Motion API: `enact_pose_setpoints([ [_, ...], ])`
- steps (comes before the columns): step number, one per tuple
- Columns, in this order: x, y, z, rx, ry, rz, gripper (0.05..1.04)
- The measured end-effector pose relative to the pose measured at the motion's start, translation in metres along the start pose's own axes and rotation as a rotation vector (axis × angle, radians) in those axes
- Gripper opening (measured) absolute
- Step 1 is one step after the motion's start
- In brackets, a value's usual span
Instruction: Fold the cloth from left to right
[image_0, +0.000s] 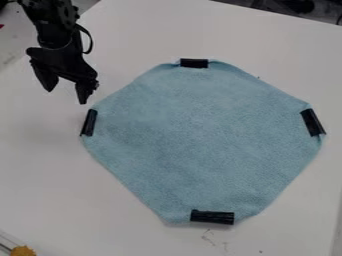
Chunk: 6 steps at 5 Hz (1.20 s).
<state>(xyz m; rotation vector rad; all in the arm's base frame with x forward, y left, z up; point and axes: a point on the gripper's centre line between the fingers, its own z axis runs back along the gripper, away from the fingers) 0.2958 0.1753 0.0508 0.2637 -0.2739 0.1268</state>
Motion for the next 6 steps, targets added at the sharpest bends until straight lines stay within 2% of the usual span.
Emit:
enact_pose_setpoints([
  [2,-0.004,-0.015,-0.007,-0.003,0.037,0.010,1.001],
  [4,-0.007,-0.035,0.003,-0.012,0.028,0.049,1.001],
  [5,-0.004,-0.038,-0.004,-0.047,0.002,0.042,1.001],
  [6,-0.006,-0.033,-0.011,-0.054,0.003,0.053,1.001],
])
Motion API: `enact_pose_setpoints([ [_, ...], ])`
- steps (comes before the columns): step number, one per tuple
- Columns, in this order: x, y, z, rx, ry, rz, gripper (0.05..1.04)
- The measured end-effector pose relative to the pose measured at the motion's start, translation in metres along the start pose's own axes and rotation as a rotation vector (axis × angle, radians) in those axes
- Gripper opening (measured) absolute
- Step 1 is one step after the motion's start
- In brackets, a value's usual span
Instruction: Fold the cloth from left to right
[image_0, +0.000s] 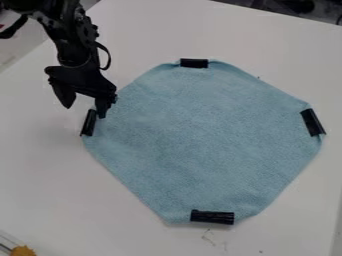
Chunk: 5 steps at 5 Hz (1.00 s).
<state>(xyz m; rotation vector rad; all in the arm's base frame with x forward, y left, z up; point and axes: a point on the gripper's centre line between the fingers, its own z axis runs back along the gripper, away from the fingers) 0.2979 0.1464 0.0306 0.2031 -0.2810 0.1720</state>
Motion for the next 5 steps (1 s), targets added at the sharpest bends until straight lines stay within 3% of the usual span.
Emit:
enact_pose_setpoints([
  [1,-0.0057,-0.0027,-0.0113,-0.019,0.029,-0.004,0.981],
  [2,-0.0062,-0.0019,-0.0144,-0.014,0.030,0.004,0.871],
  [3,-0.0056,-0.0017,-0.0182,-0.015,0.034,0.008,0.557],
  [4,-0.0034,-0.0029,-0.0191,-0.026,0.035,0.009,0.306],
  [5,-0.0033,-0.0029,-0.0193,-0.027,0.036,-0.008,0.131],
])
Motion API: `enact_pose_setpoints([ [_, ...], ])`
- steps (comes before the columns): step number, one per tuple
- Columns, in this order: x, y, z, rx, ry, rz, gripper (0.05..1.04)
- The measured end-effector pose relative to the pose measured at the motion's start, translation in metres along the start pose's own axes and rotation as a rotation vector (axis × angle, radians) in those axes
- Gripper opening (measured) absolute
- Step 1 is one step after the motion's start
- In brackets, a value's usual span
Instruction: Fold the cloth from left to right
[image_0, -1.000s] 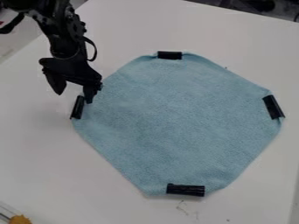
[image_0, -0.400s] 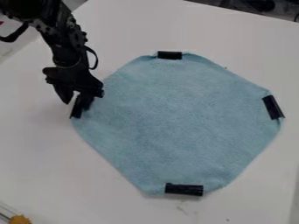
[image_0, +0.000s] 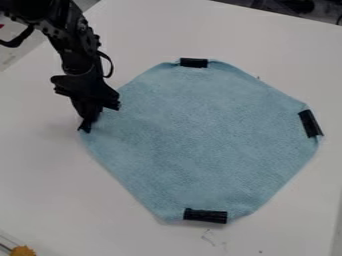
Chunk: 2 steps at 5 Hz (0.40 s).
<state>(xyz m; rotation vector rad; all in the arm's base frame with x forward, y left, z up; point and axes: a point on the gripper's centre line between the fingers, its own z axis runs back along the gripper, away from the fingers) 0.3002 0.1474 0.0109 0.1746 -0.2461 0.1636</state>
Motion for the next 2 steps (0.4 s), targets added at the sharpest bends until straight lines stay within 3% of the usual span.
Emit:
enact_pose_setpoints([
  [1,-0.004,0.008,-0.001,0.002,0.007,0.027,0.067],
  [2,-0.024,0.040,0.004,0.037,0.018,0.111,0.062],
])
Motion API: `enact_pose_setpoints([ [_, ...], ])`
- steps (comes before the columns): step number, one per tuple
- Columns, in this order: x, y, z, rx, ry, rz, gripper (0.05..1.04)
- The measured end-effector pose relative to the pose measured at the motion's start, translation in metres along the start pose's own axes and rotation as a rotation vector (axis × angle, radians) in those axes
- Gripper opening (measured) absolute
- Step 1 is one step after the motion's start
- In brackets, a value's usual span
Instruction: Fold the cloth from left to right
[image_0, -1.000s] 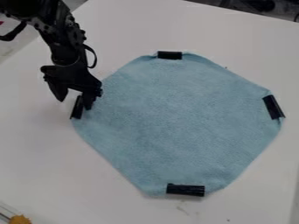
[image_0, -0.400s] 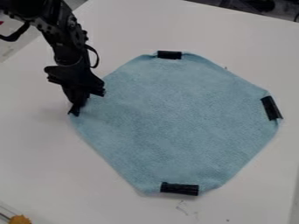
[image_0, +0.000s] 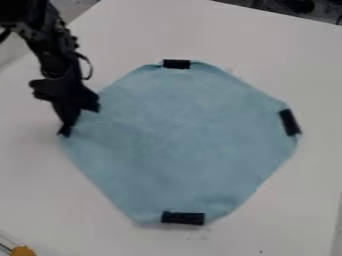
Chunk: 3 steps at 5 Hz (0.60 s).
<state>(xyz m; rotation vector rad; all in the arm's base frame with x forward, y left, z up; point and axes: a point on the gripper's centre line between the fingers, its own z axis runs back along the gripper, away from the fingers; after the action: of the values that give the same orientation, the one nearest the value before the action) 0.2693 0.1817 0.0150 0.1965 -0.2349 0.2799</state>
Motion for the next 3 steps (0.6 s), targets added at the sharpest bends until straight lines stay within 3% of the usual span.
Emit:
enact_pose_setpoints([
  [1,-0.004,0.027,0.006,0.029,-0.044,0.044,0.062],
  [2,-0.015,0.059,0.005,0.047,-0.050,0.084,0.062],
  [3,-0.015,0.069,0.009,0.063,-0.038,0.071,0.062],
])
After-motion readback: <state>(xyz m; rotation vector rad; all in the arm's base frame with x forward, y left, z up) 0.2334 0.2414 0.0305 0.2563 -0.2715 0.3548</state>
